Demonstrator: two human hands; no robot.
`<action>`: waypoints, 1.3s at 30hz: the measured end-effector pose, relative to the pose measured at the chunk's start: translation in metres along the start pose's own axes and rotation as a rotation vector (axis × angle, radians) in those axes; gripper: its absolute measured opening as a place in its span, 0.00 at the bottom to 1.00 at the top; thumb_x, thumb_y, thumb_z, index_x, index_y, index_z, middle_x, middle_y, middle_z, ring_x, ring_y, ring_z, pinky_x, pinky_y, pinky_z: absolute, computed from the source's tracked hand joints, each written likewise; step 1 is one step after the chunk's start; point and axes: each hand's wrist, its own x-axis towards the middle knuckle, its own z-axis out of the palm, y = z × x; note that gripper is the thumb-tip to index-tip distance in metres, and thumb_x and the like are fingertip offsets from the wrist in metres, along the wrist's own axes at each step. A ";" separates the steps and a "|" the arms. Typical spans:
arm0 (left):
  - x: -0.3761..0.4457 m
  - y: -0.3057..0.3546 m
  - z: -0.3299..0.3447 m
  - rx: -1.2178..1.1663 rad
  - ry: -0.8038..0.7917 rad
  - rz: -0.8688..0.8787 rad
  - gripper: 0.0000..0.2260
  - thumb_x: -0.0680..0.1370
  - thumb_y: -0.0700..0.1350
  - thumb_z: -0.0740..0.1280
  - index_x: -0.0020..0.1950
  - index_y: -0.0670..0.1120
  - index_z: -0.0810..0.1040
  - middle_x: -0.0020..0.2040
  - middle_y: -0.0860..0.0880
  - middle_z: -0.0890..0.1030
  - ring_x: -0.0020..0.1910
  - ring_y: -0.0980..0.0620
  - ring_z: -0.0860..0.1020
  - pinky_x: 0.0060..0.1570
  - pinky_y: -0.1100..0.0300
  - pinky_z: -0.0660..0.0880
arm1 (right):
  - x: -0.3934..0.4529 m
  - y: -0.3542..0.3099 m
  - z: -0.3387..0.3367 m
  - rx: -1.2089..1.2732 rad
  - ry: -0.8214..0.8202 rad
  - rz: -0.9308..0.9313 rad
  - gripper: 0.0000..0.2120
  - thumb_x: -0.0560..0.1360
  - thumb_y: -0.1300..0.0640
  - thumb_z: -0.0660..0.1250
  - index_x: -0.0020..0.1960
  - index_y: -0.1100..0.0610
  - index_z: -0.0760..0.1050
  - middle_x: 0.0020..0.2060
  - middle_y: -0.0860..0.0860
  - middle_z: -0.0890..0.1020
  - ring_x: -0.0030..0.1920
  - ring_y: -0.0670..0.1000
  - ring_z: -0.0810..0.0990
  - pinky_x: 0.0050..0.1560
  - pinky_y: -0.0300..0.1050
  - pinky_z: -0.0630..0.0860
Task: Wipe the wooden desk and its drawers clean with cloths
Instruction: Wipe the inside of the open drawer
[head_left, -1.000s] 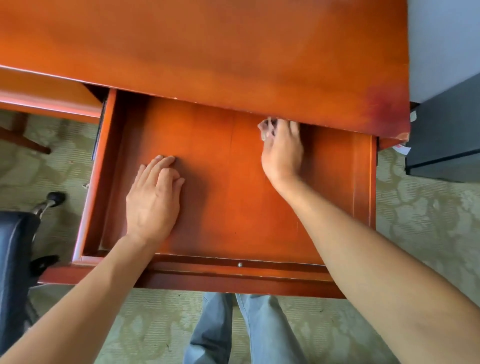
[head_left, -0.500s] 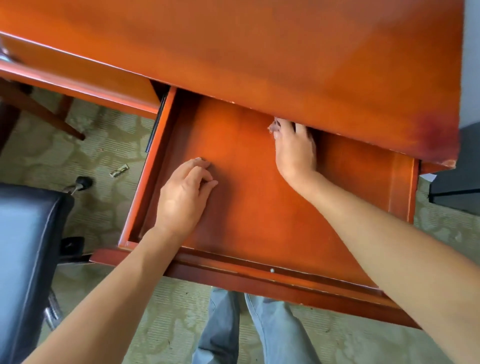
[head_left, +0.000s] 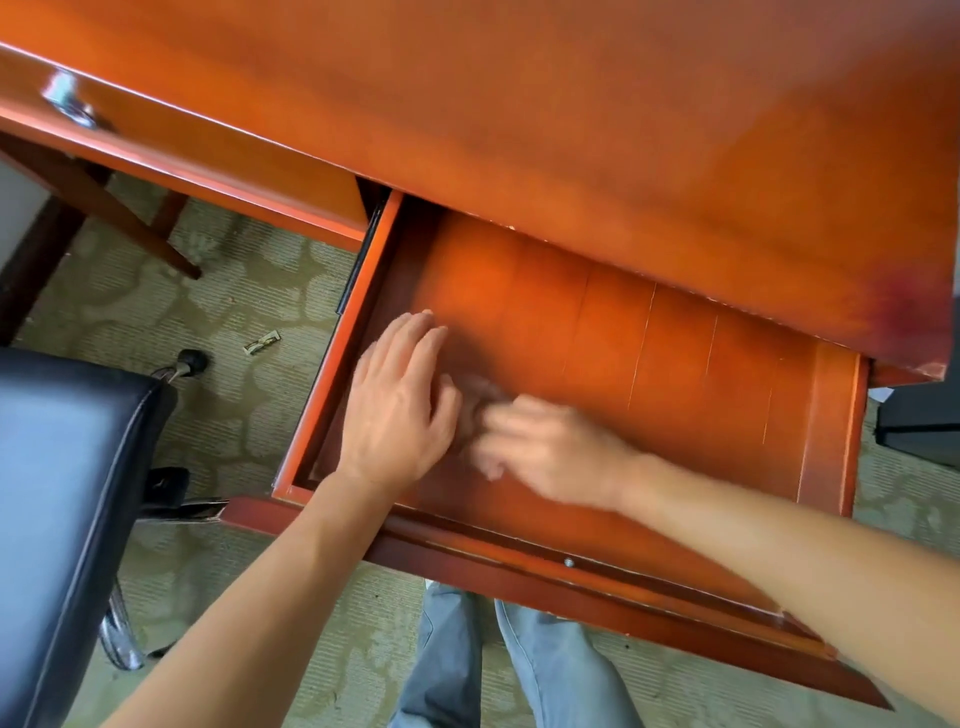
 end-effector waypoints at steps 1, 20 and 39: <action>0.000 -0.002 0.005 0.031 -0.054 -0.021 0.24 0.79 0.45 0.62 0.75 0.41 0.73 0.78 0.42 0.69 0.80 0.41 0.63 0.77 0.43 0.63 | -0.003 0.024 -0.007 -0.068 0.087 0.127 0.11 0.83 0.62 0.60 0.50 0.52 0.80 0.49 0.51 0.79 0.44 0.56 0.76 0.50 0.52 0.76; 0.005 0.013 -0.003 -0.097 0.144 -0.034 0.18 0.79 0.38 0.60 0.68 0.37 0.73 0.67 0.39 0.76 0.66 0.39 0.74 0.66 0.45 0.72 | 0.015 -0.035 0.006 0.290 -0.017 0.229 0.13 0.75 0.62 0.68 0.58 0.56 0.84 0.60 0.52 0.79 0.52 0.55 0.78 0.58 0.46 0.77; -0.002 0.006 0.036 0.508 -0.406 0.163 0.34 0.81 0.72 0.40 0.85 0.61 0.44 0.86 0.45 0.43 0.83 0.36 0.44 0.74 0.24 0.46 | -0.093 -0.038 -0.024 0.540 -0.126 0.917 0.18 0.68 0.66 0.77 0.48 0.44 0.88 0.32 0.35 0.78 0.34 0.40 0.76 0.33 0.31 0.67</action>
